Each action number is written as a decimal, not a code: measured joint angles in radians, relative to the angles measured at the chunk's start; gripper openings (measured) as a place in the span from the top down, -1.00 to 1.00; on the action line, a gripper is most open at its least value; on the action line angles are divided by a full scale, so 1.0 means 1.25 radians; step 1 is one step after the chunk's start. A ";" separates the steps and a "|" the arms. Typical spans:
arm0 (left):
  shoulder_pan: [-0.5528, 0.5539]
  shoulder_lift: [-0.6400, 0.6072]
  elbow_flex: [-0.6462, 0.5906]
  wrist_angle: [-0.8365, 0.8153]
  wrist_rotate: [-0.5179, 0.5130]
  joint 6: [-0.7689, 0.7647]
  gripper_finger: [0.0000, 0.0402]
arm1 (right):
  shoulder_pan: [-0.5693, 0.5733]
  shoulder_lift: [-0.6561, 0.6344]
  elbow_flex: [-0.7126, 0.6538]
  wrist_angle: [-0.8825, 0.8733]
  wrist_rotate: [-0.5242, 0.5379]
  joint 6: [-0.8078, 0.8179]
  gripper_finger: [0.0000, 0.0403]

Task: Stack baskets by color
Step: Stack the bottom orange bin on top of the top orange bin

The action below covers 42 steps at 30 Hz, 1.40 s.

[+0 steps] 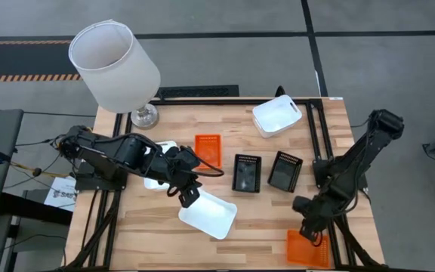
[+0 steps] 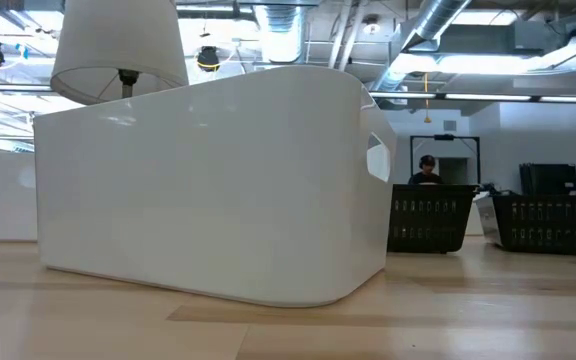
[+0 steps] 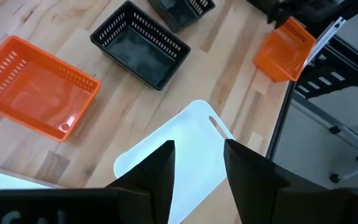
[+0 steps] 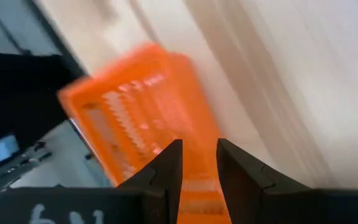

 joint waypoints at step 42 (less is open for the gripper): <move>-0.004 -0.001 0.000 0.001 -0.048 -0.060 0.38 | 0.004 0.179 0.031 -0.005 0.020 -0.304 0.93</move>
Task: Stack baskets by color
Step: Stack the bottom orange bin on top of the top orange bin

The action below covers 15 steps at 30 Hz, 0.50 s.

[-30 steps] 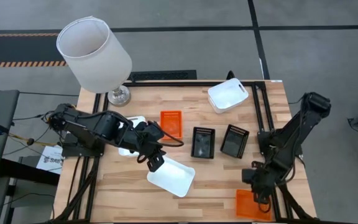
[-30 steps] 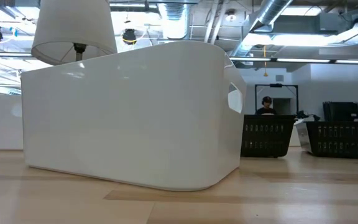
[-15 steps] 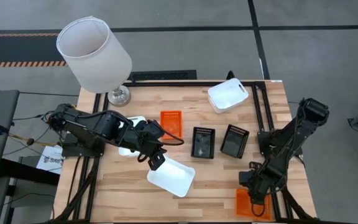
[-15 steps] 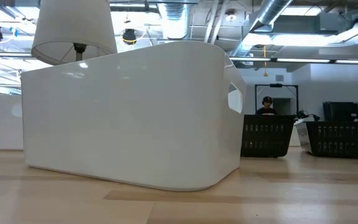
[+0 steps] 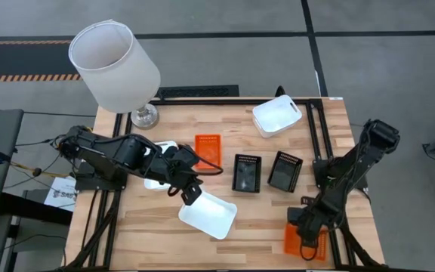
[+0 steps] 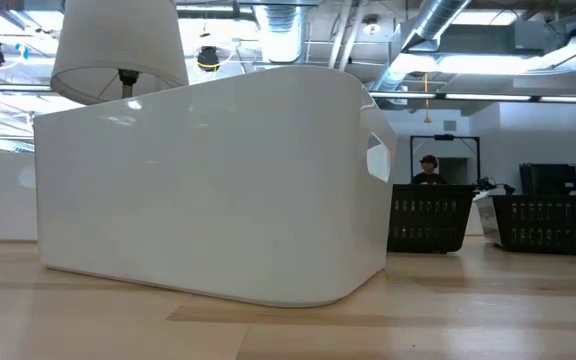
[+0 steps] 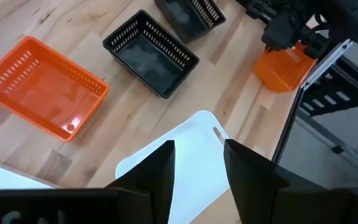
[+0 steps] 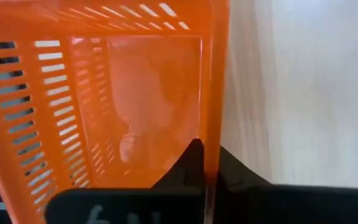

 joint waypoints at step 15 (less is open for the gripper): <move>0.005 -0.066 0.000 -0.026 -0.135 -0.030 0.38 | -0.439 -0.303 0.192 -0.083 0.307 -0.304 0.97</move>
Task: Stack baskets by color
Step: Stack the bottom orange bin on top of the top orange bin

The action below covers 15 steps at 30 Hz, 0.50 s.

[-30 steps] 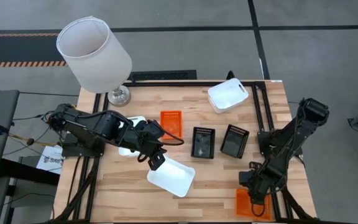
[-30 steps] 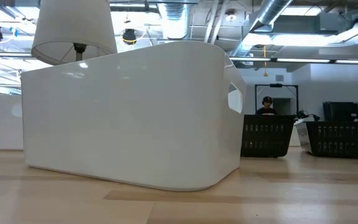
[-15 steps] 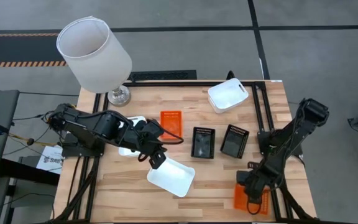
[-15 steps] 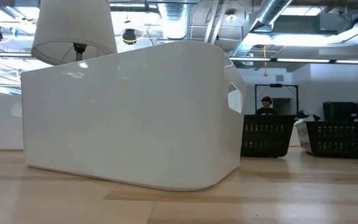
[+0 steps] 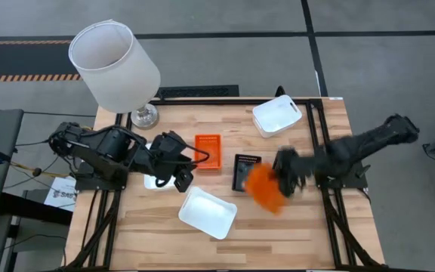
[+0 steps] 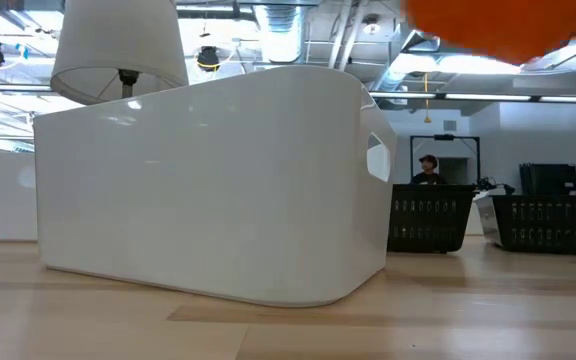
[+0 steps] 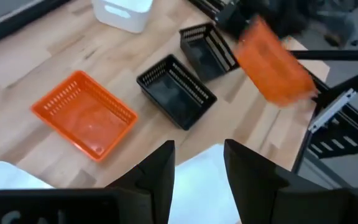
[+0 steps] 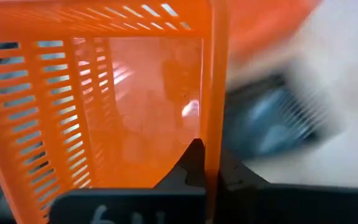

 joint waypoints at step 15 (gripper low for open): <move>0.123 0.000 0.000 -0.075 -0.034 -0.088 0.37 | -0.677 0.300 0.213 0.226 -0.141 -0.321 0.95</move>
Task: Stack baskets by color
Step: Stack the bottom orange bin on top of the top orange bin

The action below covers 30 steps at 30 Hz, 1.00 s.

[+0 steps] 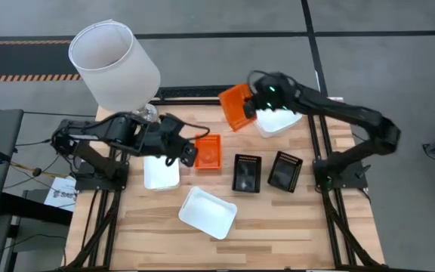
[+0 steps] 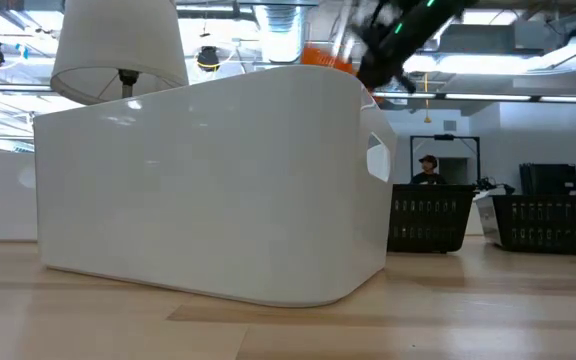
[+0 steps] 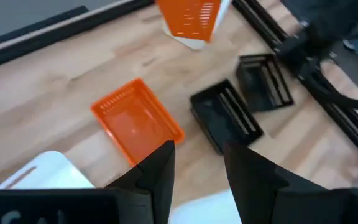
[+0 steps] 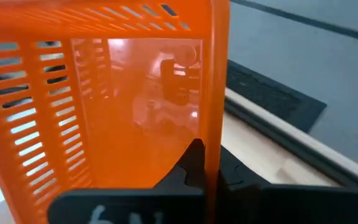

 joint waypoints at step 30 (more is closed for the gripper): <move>0.374 0.000 0.000 0.051 0.141 0.426 -0.11 | -0.100 0.540 0.371 -0.197 -0.177 -0.121 0.16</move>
